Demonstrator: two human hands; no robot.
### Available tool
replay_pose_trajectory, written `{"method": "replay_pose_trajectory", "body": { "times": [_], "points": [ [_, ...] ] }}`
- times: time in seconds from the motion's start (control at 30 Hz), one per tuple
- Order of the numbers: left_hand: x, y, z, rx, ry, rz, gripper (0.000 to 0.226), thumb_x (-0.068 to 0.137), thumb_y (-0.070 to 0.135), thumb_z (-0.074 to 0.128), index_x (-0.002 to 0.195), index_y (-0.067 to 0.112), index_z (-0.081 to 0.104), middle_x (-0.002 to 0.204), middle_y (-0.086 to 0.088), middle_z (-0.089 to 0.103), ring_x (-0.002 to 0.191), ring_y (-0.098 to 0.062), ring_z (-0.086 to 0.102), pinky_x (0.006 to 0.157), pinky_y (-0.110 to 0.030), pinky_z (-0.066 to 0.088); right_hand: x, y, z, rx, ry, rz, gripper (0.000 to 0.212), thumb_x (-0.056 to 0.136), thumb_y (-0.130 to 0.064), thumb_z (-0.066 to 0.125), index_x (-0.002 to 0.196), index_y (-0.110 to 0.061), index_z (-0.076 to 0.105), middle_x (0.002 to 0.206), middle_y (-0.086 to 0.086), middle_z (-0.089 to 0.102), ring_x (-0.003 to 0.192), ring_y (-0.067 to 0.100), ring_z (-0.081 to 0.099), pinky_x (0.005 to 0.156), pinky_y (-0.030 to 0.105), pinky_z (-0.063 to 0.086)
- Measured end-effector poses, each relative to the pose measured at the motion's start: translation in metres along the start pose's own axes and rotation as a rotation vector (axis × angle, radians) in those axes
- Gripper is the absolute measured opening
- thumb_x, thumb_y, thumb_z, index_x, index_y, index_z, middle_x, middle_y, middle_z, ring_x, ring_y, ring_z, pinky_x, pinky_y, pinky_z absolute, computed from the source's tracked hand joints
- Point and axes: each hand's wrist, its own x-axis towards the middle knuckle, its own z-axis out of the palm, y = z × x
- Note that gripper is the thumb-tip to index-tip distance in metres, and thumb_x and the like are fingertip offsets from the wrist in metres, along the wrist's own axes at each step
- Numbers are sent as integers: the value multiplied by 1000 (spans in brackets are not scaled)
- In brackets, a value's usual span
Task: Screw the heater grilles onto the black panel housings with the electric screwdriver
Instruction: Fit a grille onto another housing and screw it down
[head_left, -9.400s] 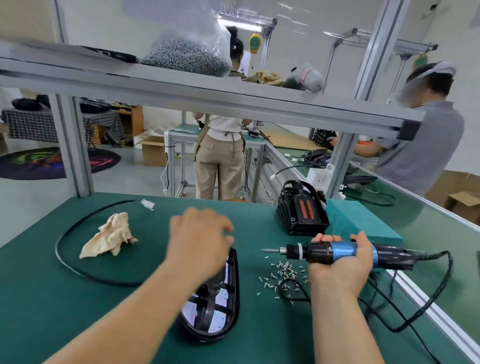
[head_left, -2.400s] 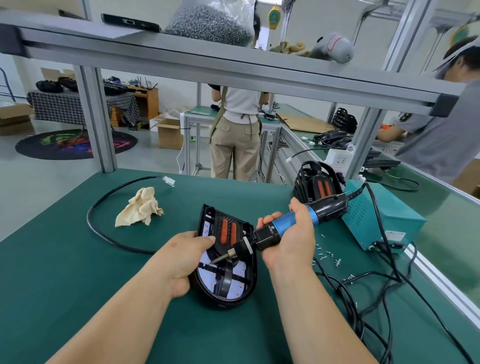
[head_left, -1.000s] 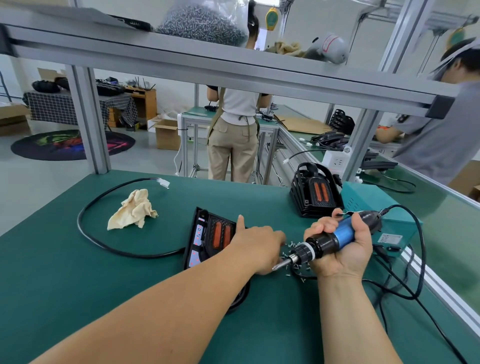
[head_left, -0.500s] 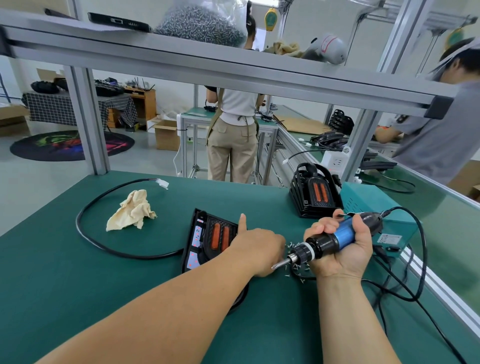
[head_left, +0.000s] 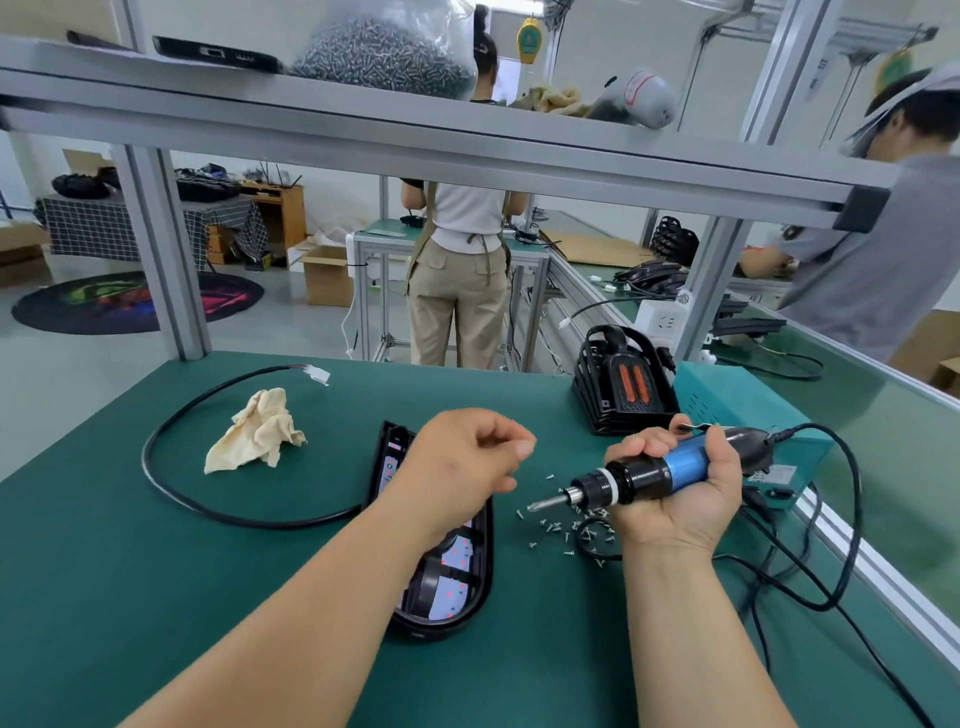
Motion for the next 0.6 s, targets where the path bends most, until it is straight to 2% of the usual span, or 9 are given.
{"method": "replay_pose_trajectory", "body": {
  "times": [0.07, 0.17, 0.3, 0.37, 0.6],
  "points": [
    [-13, -6, -5, -237, 14, -72, 19, 94, 6, 64, 82, 17, 74, 64, 10, 63, 62, 0, 60, 64, -16, 55, 0, 2, 3, 38, 36, -10, 20, 72, -33, 60, 85, -19, 55, 61, -6, 49, 47, 8, 50, 53, 19, 49],
    [-24, -10, -8, -418, 17, -141, 24, 95, 3, 60, 84, 15, 77, 68, 5, 68, 65, -1, 64, 65, -16, 55, -1, 7, 7, 89, 97, -29, 17, 80, -33, 60, 84, -17, 55, 59, -5, 49, 45, 9, 50, 54, 19, 49],
    [-28, -11, -7, -415, -3, -142, 23, 97, 1, 56, 101, 18, 72, 77, 1, 63, 67, -1, 63, 67, -15, 55, -1, 13, 13, 96, 138, -46, 22, 69, -32, 65, 82, -17, 54, 58, -3, 49, 44, 12, 50, 54, 20, 49],
    [-28, -11, -8, -418, -27, -127, 25, 97, 0, 55, 106, 19, 69, 81, -2, 58, 69, -1, 63, 68, -15, 54, -1, 16, 14, 104, 153, -45, 21, 71, -31, 66, 82, -17, 55, 57, -3, 50, 44, 12, 50, 54, 21, 50],
    [-30, -12, -9, -433, -54, -111, 25, 95, 0, 58, 109, 19, 68, 89, -5, 56, 76, -3, 64, 72, -15, 54, 0, 16, 14, 93, 167, -54, 26, 64, -32, 69, 81, -18, 55, 58, -3, 51, 45, 12, 51, 56, 22, 50]
  ]
}}
